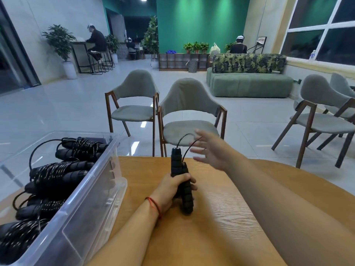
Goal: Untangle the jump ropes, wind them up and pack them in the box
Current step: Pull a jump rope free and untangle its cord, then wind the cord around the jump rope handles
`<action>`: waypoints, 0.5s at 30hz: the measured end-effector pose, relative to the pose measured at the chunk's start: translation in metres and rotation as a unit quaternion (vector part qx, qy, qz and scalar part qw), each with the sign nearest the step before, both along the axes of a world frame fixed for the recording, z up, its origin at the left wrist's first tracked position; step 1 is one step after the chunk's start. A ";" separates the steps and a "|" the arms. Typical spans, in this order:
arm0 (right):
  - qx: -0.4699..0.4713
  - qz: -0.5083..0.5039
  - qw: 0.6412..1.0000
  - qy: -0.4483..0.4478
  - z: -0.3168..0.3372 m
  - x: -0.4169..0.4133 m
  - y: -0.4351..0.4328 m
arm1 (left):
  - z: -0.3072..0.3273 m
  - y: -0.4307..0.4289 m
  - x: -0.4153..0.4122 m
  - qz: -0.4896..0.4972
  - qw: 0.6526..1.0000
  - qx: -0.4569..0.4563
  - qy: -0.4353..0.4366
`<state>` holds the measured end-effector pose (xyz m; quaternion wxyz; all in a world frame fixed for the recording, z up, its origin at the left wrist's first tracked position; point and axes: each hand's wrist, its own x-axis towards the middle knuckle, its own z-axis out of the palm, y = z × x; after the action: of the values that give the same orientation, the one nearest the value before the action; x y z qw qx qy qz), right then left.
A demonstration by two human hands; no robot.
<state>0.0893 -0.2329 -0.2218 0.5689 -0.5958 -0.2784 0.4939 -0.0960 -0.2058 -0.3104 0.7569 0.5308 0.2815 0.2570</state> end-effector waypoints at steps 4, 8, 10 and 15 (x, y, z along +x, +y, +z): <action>-0.021 0.111 0.988 -0.108 -0.036 -0.026 -0.013 | -0.009 0.010 -0.002 0.007 0.998 0.053 0.015; 0.052 0.123 0.982 -0.131 -0.055 -0.031 -0.020 | -0.015 0.015 -0.002 -0.004 0.998 0.067 -0.003; 0.090 0.102 0.982 -0.130 -0.067 -0.030 -0.017 | -0.017 0.017 -0.002 -0.015 0.999 0.044 -0.026; 0.137 0.004 0.990 0.020 -0.081 -0.035 -0.015 | -0.025 0.020 0.000 -0.093 0.994 -0.022 -0.060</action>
<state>0.0540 -0.2481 -0.3029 0.6487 -0.5014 -0.3338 0.4651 -0.0961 -0.1853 -0.3356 0.8047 0.5212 0.1909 0.2106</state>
